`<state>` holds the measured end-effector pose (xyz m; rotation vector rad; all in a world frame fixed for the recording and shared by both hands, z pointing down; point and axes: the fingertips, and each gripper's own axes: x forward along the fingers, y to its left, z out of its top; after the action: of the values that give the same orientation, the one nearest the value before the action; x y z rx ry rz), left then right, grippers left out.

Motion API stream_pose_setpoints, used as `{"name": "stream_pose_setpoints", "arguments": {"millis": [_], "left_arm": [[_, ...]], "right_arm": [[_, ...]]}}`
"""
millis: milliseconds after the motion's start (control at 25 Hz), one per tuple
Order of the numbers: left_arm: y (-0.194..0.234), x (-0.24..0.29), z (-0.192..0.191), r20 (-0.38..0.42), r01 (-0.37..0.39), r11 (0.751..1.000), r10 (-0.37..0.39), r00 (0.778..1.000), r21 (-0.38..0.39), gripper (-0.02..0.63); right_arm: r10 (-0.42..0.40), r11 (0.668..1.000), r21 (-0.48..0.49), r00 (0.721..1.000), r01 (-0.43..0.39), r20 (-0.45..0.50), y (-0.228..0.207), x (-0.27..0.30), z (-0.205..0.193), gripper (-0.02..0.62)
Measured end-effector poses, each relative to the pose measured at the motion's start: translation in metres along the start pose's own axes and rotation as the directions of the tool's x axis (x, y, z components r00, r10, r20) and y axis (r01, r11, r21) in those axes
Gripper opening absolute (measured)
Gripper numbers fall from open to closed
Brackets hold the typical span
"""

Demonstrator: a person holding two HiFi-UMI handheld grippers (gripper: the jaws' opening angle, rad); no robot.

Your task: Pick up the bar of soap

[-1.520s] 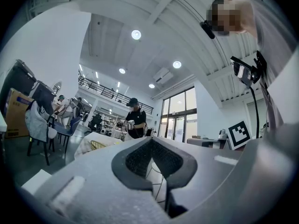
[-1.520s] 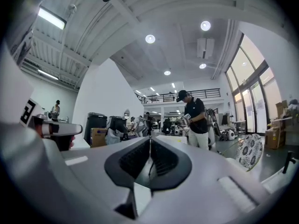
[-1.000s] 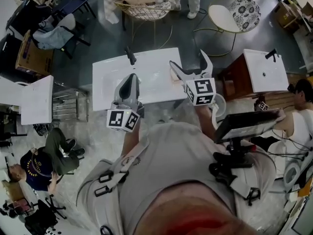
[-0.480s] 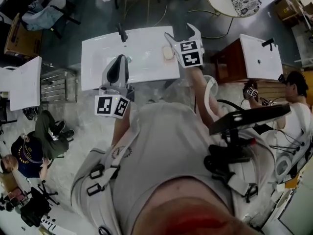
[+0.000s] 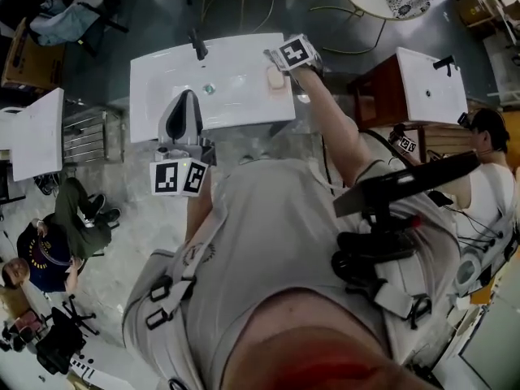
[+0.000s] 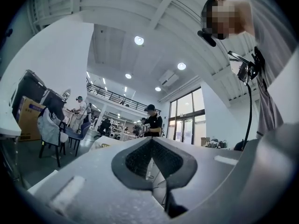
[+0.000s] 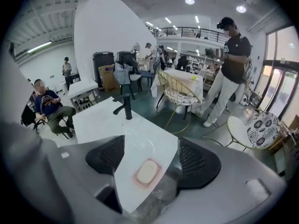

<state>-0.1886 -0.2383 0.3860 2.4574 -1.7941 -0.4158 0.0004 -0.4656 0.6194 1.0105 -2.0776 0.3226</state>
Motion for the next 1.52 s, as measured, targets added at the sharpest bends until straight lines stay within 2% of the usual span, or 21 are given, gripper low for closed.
{"name": "stream_pose_setpoints", "arguments": {"millis": [200, 320, 360, 480, 680, 880, 960, 1040, 1160, 1240, 1360, 1400, 1520], "left_arm": [[-0.005, 0.0, 0.0, -0.011, -0.005, 1.0, 0.005, 1.0, 0.008, -0.006], [-0.004, 0.0, 0.0, -0.015, -0.018, 1.0, 0.019, 1.0, 0.017, -0.006], [-0.004, 0.0, -0.001, -0.017, -0.024, 1.0, 0.025, 1.0, 0.019, -0.006], [-0.001, -0.002, -0.001, -0.023, -0.04, 0.999, 0.041, 0.999, 0.027, -0.006], [0.007, -0.007, -0.001, -0.033, -0.076, 0.997, 0.078, 0.996, 0.033, -0.006], [0.014, -0.009, 0.0, -0.043, -0.096, 0.994, 0.098, 0.994, 0.05, -0.006], [0.017, -0.011, 0.0, -0.045, -0.11, 0.992, 0.112, 0.993, 0.057, -0.006], [0.018, -0.012, -0.001, -0.053, -0.115, 0.991, 0.118, 0.992, 0.063, -0.006], [0.017, -0.011, -0.002, -0.059, -0.118, 0.99, 0.123, 0.991, 0.071, -0.006], [0.015, -0.009, -0.001, -0.056, -0.118, 0.99, 0.123, 0.991, 0.075, -0.006], [0.014, -0.009, 0.0, -0.056, -0.117, 0.99, 0.121, 0.991, 0.079, -0.006], [0.014, -0.008, 0.0, -0.056, -0.117, 0.99, 0.121, 0.991, 0.079, -0.006], [0.018, -0.009, 0.0, -0.055, -0.122, 0.99, 0.126, 0.991, 0.074, -0.006]], "right_arm": [[-0.011, 1.0, -0.008, 0.979, 0.01, -0.203, -0.006, 0.042, -0.062, 0.343], [0.122, 0.993, 0.016, 0.972, -0.121, -0.199, 0.018, 0.08, -0.079, 0.331], [0.133, 0.991, 0.016, 0.968, -0.133, -0.214, 0.021, 0.089, -0.088, 0.331], [0.06, 0.998, 0.011, 0.95, -0.06, -0.307, 0.005, 0.098, -0.117, 0.325], [0.101, 0.995, 0.045, 0.906, -0.091, -0.411, 0.016, 0.121, -0.146, 0.319], [0.074, 0.997, 0.017, 0.868, -0.076, -0.491, 0.015, 0.143, -0.17, 0.302], [0.115, 0.992, 0.011, 0.868, -0.125, -0.483, 0.022, 0.165, -0.177, 0.304], [0.155, 0.987, 0.049, 0.87, -0.15, -0.467, 0.029, 0.177, -0.185, 0.305], [0.202, 0.979, 0.061, 0.886, -0.194, -0.417, 0.033, 0.19, -0.183, 0.287], [0.199, 0.979, 0.036, 0.888, -0.203, -0.414, 0.034, 0.182, -0.177, 0.279], [0.13, 0.991, 0.031, 0.897, -0.129, -0.422, 0.018, 0.166, -0.176, 0.257], [0.143, 0.99, 0.063, 0.907, -0.128, -0.397, 0.017, 0.166, -0.173, 0.246], [0.224, 0.966, 0.199, 0.92, -0.166, -0.322, 0.021, 0.164, -0.157, 0.143]]}}
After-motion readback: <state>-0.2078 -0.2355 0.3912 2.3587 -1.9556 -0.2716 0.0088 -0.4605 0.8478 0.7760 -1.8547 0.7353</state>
